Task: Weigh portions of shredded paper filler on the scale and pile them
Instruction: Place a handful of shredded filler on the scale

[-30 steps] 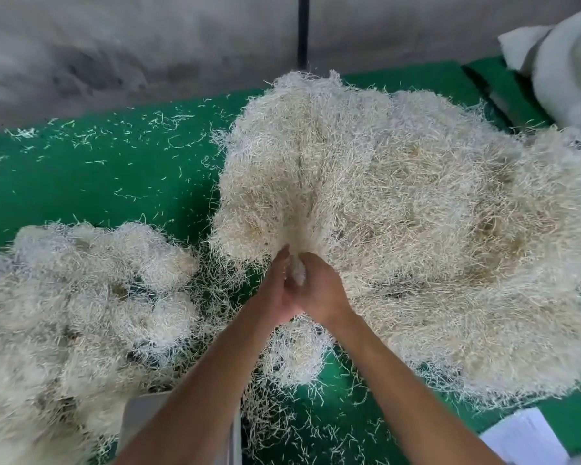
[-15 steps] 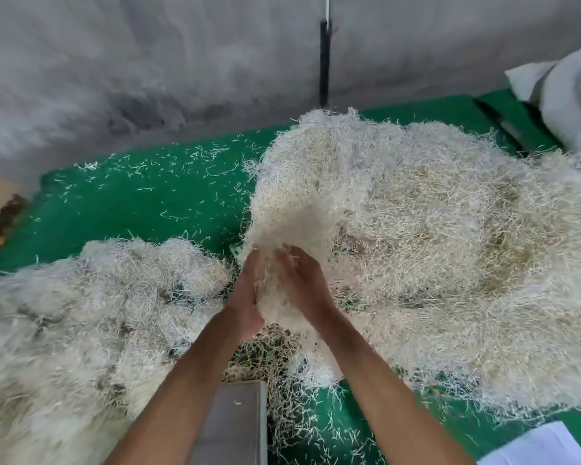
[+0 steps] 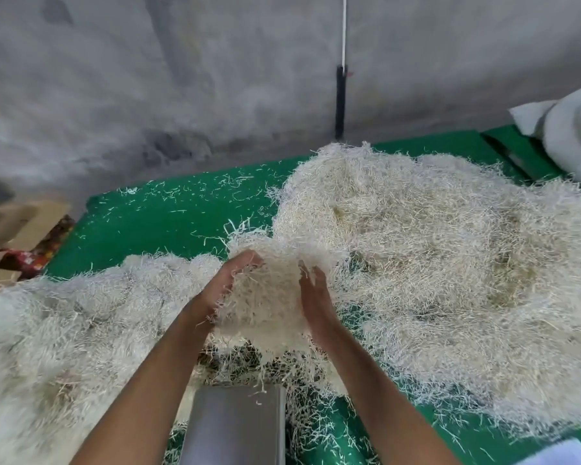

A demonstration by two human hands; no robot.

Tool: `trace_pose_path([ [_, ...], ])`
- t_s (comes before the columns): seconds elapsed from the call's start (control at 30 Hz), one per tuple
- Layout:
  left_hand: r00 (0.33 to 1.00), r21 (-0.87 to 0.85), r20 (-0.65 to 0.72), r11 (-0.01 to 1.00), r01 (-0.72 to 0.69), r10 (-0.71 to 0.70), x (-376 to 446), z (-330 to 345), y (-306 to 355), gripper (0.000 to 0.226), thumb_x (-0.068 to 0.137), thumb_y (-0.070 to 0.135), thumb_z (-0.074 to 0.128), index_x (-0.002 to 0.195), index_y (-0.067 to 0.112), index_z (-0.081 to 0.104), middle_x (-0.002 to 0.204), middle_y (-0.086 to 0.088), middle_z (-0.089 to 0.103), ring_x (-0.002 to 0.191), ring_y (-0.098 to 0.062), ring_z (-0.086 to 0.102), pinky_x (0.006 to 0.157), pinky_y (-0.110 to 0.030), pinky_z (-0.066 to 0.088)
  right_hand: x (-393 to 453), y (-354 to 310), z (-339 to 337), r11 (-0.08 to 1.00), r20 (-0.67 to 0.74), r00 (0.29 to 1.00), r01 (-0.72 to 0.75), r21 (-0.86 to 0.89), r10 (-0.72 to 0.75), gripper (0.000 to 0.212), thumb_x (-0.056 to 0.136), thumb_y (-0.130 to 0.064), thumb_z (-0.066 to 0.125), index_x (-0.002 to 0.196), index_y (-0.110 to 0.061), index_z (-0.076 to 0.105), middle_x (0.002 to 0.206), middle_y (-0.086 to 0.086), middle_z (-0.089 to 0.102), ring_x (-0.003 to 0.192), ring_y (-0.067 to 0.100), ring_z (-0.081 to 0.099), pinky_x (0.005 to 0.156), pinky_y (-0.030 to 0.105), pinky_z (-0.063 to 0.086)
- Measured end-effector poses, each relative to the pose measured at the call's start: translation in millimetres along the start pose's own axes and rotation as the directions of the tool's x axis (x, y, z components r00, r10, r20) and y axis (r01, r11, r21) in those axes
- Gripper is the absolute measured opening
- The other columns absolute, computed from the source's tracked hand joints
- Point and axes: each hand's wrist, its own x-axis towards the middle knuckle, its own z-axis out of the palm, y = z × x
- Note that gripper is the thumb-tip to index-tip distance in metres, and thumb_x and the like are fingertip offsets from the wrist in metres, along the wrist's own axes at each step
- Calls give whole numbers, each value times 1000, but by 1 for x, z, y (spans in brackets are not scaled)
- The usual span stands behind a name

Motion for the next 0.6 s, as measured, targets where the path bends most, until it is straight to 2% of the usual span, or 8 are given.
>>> trace_pose_path([
  [0.1,996,275,90,962,-2,-24,-17,0,18,68,64,79,65,117,36,69,141,-5,57,131,-31,52,113,-53,35,-11,-4,17,988,78,989,121,90,-129,35,110,-19,35,143,-9,43,121,21,55,95,25,67,78,36,60],
  [0.13,999,330,47,944,0,-17,-20,0,22,74,62,81,63,122,38,66,149,-5,50,137,-32,45,116,-54,30,-14,-5,22,988,25,989,148,35,-149,41,107,-11,37,148,-7,42,118,16,53,93,21,65,76,31,56],
  [0.23,986,305,-166,951,42,9,-39,-8,39,88,67,78,64,139,29,53,157,-8,39,142,-32,37,118,-53,28,-13,-5,16,986,-225,963,130,-104,-150,51,109,-27,49,154,-5,38,138,7,47,128,22,48,102,33,40],
  [0.33,940,219,-320,975,-45,115,-56,-40,53,77,80,73,57,143,28,50,157,-6,38,143,-33,35,119,-56,26,-5,5,-25,998,-428,903,-28,61,52,44,110,-27,49,145,-1,44,109,6,54,86,16,58,63,20,52],
  [0.4,922,146,-357,984,-100,147,-67,-54,64,98,65,80,63,145,25,49,158,-9,38,143,-33,37,119,-54,25,-1,20,-49,986,-455,876,-163,36,162,50,110,-26,46,148,6,40,105,13,57,71,15,53,53,24,49],
  [0.5,934,185,-336,981,-59,120,-80,-57,69,132,41,97,63,151,29,40,160,-6,34,144,-32,35,118,-58,25,-14,28,-55,950,-365,912,-265,-167,190,69,110,-42,41,161,-2,17,144,24,51,106,32,66,76,40,59],
  [0.57,954,188,-293,982,-8,64,-81,-50,69,125,47,95,63,152,32,38,161,-6,32,144,-33,35,117,-60,27,-23,28,-52,818,-232,965,-232,-527,124,85,107,-56,41,163,-3,4,159,27,36,136,43,51,109,53,48],
  [0.6,958,199,-280,980,-3,60,-80,-45,70,115,57,91,63,152,33,37,162,-6,30,145,-33,34,117,-59,26,-29,22,-50,698,-191,977,-198,-688,89,88,105,-60,40,163,-3,6,159,26,37,137,42,50,112,53,46],
])
